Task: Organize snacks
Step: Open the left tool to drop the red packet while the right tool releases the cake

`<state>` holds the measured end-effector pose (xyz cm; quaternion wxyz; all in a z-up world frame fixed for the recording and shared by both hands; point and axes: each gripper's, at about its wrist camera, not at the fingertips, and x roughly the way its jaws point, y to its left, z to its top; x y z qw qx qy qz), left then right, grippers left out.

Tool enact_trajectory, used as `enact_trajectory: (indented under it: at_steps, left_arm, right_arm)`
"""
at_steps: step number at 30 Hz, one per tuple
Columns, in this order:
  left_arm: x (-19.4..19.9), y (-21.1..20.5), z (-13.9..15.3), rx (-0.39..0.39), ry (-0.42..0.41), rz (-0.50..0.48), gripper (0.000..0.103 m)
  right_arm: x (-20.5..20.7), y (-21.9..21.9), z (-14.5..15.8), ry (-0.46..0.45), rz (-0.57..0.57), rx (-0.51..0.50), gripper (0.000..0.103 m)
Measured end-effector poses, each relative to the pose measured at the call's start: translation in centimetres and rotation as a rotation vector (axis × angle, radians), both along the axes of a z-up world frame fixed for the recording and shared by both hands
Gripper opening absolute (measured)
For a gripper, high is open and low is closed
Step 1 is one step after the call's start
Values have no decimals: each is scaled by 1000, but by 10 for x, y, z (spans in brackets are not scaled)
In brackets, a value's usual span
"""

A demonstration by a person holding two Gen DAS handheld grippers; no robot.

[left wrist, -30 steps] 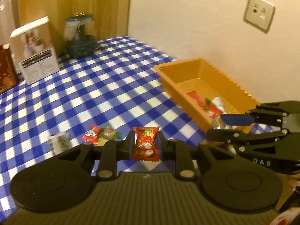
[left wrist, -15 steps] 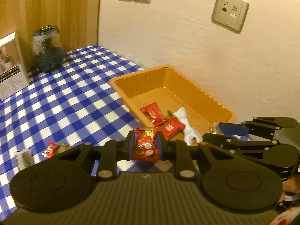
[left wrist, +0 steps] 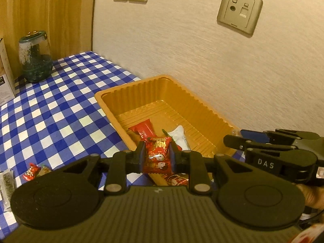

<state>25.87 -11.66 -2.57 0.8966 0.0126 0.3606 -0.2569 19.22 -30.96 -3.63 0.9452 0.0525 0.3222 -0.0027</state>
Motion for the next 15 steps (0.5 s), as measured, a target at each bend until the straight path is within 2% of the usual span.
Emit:
enact_trajectory:
  at_steps: [15]
  left_arm:
    - [15,-20,-13,-2,18,1,22]
  right_arm:
    - [18,-11,-3,-8,-25,1,36]
